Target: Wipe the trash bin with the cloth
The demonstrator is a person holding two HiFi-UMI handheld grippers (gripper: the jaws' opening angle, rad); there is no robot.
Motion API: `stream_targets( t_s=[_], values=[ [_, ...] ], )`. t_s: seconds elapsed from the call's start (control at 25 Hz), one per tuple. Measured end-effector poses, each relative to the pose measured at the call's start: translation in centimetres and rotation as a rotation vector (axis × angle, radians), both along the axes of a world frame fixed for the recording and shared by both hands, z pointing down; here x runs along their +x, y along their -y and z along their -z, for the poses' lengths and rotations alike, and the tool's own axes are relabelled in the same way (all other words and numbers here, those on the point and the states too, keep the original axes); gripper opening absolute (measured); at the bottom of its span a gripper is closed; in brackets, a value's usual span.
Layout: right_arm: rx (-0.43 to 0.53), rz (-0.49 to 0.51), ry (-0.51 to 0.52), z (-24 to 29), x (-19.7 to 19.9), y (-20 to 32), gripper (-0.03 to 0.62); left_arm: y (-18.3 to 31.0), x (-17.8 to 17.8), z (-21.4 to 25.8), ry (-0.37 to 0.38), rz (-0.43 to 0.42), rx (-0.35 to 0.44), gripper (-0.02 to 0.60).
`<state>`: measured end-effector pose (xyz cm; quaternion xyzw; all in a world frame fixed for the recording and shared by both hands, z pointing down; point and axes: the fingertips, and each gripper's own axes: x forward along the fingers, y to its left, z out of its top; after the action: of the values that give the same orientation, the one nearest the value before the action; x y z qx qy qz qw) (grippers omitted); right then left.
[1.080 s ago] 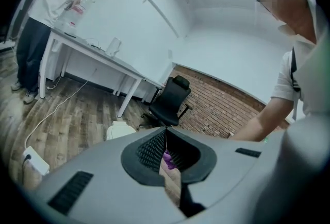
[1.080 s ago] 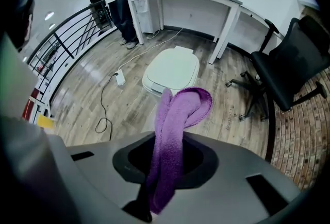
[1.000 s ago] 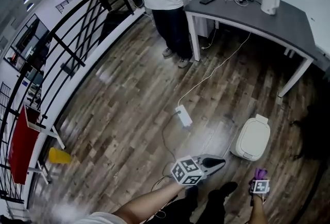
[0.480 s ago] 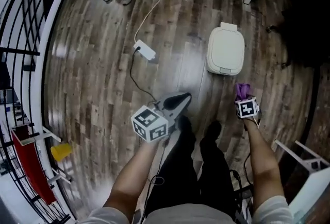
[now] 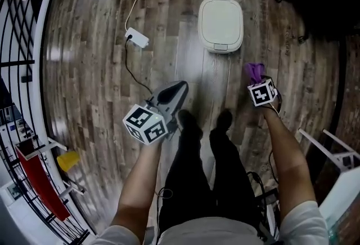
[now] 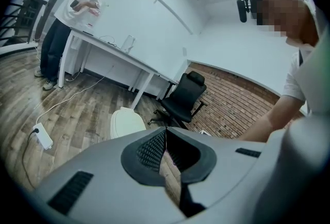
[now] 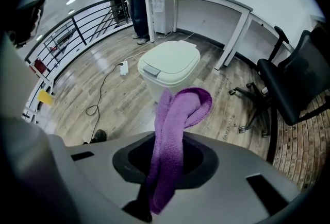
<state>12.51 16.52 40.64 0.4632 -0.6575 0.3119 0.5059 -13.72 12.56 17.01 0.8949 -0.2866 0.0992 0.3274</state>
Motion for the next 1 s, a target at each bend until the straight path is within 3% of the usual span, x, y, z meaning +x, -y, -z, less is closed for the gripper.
stream_targets(
  t_s=[0.24, 0.6, 0.8, 1.0],
  values=[
    [0.022, -0.017, -0.029, -0.9, 2.1, -0.1, 0.076, -1.2, 1.7, -0.9, 0.007, -0.005, -0.003, 0.005],
    [0.092, -0.046, -0.060, -3.2, -1.0, 0.6, 0.075, -2.6, -0.5, -4.6, -0.020, -0.031, 0.014, 0.004],
    [0.161, -0.093, -0.097, -5.7, -2.5, 1.5, 0.075, -3.9, -1.6, -9.8, -0.055, -0.069, 0.033, 0.005],
    [0.257, -0.195, -0.105, -10.5, -2.7, 3.1, 0.076, -3.3, -1.9, -17.8, -0.082, -0.071, 0.053, 0.005]
  ],
)
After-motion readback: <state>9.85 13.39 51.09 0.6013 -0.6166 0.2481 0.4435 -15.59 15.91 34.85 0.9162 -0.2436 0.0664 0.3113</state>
